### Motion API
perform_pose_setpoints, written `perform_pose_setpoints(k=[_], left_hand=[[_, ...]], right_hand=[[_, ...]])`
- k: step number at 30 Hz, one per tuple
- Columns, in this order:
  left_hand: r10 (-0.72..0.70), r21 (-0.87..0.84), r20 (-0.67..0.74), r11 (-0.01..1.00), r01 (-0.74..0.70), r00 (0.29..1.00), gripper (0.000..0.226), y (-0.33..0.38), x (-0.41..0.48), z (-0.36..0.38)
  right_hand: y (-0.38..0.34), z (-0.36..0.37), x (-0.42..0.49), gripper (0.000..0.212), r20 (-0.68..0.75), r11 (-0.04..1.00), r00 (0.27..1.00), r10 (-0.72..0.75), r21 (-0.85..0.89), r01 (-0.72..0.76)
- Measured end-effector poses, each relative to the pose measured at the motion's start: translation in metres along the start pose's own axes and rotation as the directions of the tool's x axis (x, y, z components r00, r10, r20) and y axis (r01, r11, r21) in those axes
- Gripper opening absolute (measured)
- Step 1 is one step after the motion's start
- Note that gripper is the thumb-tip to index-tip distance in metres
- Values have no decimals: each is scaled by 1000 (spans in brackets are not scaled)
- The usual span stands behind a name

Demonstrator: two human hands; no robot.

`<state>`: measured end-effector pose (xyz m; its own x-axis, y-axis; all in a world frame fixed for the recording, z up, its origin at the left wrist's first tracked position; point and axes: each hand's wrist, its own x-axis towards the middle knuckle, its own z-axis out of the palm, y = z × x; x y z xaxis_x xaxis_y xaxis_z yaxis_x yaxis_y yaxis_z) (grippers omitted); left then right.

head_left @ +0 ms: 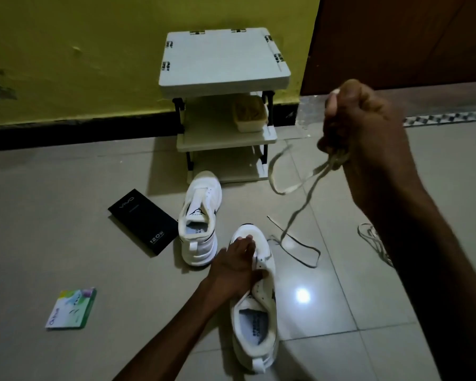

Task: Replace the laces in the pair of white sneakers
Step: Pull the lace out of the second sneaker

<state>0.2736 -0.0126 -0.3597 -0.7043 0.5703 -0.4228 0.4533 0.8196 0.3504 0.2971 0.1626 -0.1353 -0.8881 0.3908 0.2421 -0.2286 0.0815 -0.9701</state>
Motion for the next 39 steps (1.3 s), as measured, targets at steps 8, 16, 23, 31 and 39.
perform_pose_setpoints(k=[8, 16, 23, 31, 39], left_hand=[[8, -213, -62, 977, -21, 998, 76, -5, -1, 6], [-9, -86, -67, 996, 3, 998, 74, 8, 2, 4], [-106, -149, -75, 984, 93, 992, 89, 22, -20, 14], [-195, -232, -240, 963, 139, 951, 94, 42, -52, 38], [-166, -253, -332, 964, 82, 928, 82, 47, -54, 47]], right_hand=[[145, -11, -25, 37, -11, 879, 964, 266, -408, -247], [227, -42, -51, 15, 171, 514, 882, 439, -853, -90], [224, -46, -55, 37, 45, 400, 905, 422, -906, -141], [259, -14, -74, 56, 277, 105, 776, 567, -958, 266], [258, -25, -79, 28, 301, 140, 864, 404, -953, 267]])
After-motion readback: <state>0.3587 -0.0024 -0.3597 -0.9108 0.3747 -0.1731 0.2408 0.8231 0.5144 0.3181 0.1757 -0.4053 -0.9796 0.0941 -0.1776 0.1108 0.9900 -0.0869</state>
